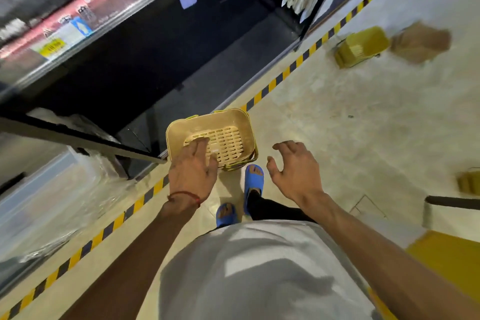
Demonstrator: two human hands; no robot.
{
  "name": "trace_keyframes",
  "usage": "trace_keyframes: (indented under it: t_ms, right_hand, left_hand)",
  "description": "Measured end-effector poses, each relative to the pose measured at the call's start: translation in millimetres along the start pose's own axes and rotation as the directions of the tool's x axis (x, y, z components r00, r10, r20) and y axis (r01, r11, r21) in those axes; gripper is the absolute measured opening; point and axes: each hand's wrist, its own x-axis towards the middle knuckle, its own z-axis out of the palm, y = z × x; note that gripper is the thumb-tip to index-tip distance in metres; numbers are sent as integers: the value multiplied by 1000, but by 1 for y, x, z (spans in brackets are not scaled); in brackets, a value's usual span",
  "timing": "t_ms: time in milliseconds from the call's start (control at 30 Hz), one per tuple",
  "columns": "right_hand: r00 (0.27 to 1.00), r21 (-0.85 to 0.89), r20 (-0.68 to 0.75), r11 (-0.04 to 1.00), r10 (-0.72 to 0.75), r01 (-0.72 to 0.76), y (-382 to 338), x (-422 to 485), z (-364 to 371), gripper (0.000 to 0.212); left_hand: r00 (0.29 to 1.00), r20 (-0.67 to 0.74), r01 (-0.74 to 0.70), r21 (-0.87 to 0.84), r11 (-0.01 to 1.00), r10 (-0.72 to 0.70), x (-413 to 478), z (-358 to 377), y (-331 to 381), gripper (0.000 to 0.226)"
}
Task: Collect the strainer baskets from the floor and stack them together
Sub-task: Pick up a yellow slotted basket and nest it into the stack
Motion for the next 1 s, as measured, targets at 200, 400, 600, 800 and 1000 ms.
trace_keyframes:
  t_ms: [200,400,600,800,1000]
  right_hand:
    - [995,-27,-102,999,15,-18,11,-35,-30,35]
    - [977,-40,-209,998,40,-49,56,-45,-65,40]
    - [962,-77,-268,995,48,-71,141,-29,-101,40]
    - [950,-104,-303,989,71,-107,244,-14,-144,39]
    - [947,-126,-303,980,109,-153,353,-1,-187,43]
  left_hand:
    - [983,-29,-180,94,979,183,-5,-26,41,46]
    - [909,-117,-386,123,914,399,8,-35,101,40]
    - [888,-64,-438,191,879,456,42,-26,194,43]
    - [850,-31,-505,240,829,527,74,-3,301,46]
    - [809,15,-569,269,777,588,106,27,413,46]
